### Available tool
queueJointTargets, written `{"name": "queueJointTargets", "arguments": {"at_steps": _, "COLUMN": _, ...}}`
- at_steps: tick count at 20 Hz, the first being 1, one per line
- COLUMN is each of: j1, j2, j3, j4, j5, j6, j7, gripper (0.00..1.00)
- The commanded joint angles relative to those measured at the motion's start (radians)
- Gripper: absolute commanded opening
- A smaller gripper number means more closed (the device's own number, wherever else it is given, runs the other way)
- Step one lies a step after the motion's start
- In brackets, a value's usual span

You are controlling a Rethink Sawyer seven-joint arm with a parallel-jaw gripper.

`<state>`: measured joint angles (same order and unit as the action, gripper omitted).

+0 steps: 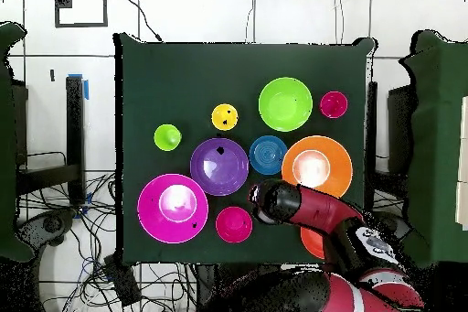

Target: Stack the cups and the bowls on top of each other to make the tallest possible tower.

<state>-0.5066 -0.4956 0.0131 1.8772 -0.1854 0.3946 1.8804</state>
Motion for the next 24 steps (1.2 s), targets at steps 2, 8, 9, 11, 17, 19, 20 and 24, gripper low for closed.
{"name": "queueJointTargets", "arguments": {"at_steps": 2, "j1": 0.004, "j2": 0.058, "j3": 0.049, "j4": -0.025, "j5": 0.049, "j6": -0.041, "j7": 0.148, "gripper": 1.00}}
{"name": "queueJointTargets", "arguments": {"at_steps": 8, "j1": -0.017, "j2": 0.110, "j3": 0.057, "j4": -0.088, "j5": 0.038, "j6": -0.036, "j7": 0.117, "gripper": 1.00}}
{"name": "queueJointTargets", "arguments": {"at_steps": 9, "j1": -0.021, "j2": 0.117, "j3": 0.058, "j4": -0.094, "j5": 0.036, "j6": -0.038, "j7": 0.113, "gripper": 1.00}}
{"name": "queueJointTargets", "arguments": {"at_steps": 11, "j1": -0.026, "j2": 0.130, "j3": 0.060, "j4": -0.111, "j5": 0.035, "j6": -0.037, "j7": 0.107, "gripper": 1.00}}
{"name": "queueJointTargets", "arguments": {"at_steps": 17, "j1": -0.042, "j2": 0.132, "j3": 0.069, "j4": -0.139, "j5": 0.031, "j6": -0.002, "j7": 0.082, "gripper": 1.00}}
{"name": "queueJointTargets", "arguments": {"at_steps": 19, "j1": -0.039, "j2": 0.116, "j3": 0.068, "j4": -0.135, "j5": 0.031, "j6": 0.017, "j7": 0.080, "gripper": 1.00}}
{"name": "queueJointTargets", "arguments": {"at_steps": 20, "j1": -0.033, "j2": 0.102, "j3": 0.067, "j4": -0.127, "j5": 0.031, "j6": 0.026, "j7": 0.082, "gripper": 1.00}}
{"name": "queueJointTargets", "arguments": {"at_steps": 24, "j1": -0.011, "j2": 0.057, "j3": 0.063, "j4": -0.123, "j5": 0.036, "j6": 0.075, "j7": 0.082, "gripper": 1.00}}
